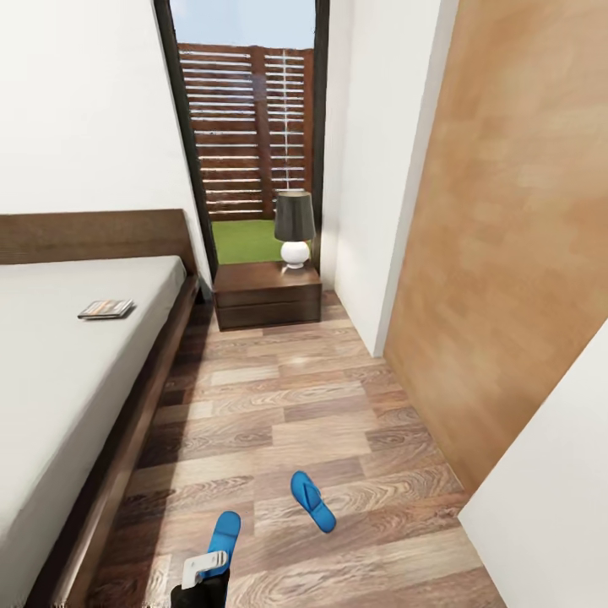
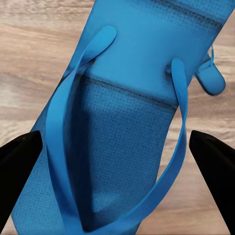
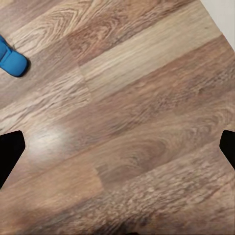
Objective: In the bedroom, move the book from the bed onto either nightstand, and place the two sandals side by side next to the bed.
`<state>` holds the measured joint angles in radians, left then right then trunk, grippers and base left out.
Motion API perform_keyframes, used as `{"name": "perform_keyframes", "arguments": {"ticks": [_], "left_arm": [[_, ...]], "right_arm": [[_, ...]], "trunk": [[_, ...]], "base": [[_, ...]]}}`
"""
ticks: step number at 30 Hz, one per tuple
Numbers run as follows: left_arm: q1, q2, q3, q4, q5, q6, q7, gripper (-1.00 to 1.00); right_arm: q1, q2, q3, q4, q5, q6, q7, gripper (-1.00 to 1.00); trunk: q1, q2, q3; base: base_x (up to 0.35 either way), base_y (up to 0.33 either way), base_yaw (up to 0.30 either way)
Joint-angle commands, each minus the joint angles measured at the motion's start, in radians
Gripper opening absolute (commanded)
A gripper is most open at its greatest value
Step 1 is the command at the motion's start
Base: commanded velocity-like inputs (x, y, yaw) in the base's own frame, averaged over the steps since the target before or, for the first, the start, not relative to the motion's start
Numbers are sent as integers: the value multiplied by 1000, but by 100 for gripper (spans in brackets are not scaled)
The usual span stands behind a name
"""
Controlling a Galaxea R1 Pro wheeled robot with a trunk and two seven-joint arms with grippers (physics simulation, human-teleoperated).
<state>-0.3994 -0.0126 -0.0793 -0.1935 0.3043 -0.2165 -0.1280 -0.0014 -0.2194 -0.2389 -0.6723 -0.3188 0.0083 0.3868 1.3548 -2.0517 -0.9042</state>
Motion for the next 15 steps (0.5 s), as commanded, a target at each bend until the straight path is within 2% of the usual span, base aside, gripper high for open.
{"name": "perform_keyframes", "arguments": {"ticks": [1,6,10,15], "left_arm": [[-1,0,-8,2,10,-4,-1,-100],[-1,0,-8,2,10,-4,-1,-100],[-1,0,-8,2,10,-4,-1,-100],[-1,0,-8,2,10,-4,-1,-100]], "right_arm": [[0,0,-2,0,-8,1,6,100],[0,0,-2,0,-8,1,6,100],[0,0,-2,0,-8,1,6,100],[0,0,-2,0,-8,0,6,100]], "trunk": [[0,0,-1],[0,0,-1],[0,0,-1],[0,0,-1]], "base": [[6,-6,201],[3,-2,152],[1,-1,59],[133,-110,36]]}}
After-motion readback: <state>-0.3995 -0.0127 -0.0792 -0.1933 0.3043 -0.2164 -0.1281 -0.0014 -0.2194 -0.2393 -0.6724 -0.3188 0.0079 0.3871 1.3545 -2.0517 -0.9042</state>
